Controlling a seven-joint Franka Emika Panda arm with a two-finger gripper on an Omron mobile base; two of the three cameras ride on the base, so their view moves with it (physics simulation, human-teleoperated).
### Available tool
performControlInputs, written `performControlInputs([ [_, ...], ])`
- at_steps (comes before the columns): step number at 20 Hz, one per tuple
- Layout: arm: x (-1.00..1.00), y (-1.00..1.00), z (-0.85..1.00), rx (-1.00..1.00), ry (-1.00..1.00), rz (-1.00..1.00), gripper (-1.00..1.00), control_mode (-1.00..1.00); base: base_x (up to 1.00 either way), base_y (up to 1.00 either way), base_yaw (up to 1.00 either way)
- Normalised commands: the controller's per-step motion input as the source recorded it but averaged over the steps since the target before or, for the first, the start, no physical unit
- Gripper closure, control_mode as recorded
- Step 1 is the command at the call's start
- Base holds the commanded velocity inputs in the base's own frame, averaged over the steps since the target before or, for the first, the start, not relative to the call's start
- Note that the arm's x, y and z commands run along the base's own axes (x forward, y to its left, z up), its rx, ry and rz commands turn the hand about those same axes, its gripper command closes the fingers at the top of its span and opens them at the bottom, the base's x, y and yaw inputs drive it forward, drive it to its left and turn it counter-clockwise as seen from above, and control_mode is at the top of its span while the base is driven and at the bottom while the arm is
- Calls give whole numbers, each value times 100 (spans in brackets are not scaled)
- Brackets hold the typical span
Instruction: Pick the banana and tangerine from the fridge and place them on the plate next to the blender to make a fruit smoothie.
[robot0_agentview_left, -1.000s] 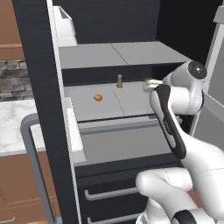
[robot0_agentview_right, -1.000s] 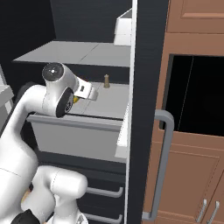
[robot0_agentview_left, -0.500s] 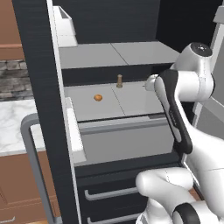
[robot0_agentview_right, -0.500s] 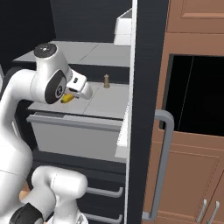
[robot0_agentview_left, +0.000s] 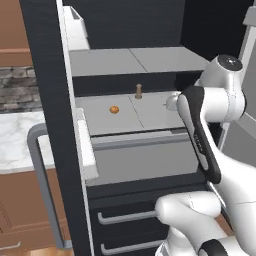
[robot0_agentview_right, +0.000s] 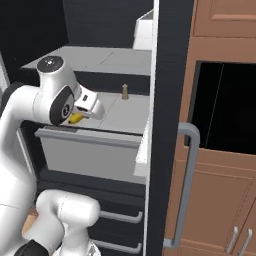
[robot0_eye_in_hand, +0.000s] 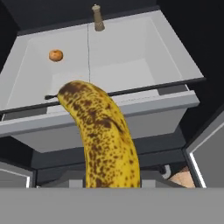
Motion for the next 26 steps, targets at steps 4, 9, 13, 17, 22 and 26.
performControlInputs([
  [4, 0, 0, 0, 0, 0, 0, 100, 100, -91, 4, 47],
  [9, 0, 0, 0, 0, 0, 0, 100, 100, -78, 12, 66],
  [13, 0, 0, 0, 0, 0, 0, 100, 100, -59, 12, 77],
  [17, 0, 0, 0, 0, 0, 0, 100, 100, -44, 11, 89],
  [22, 0, 0, 0, 0, 0, 0, 100, 100, -32, 12, 99],
  [26, 0, 0, 0, 0, 0, 0, 100, 100, -8, 13, 100],
])
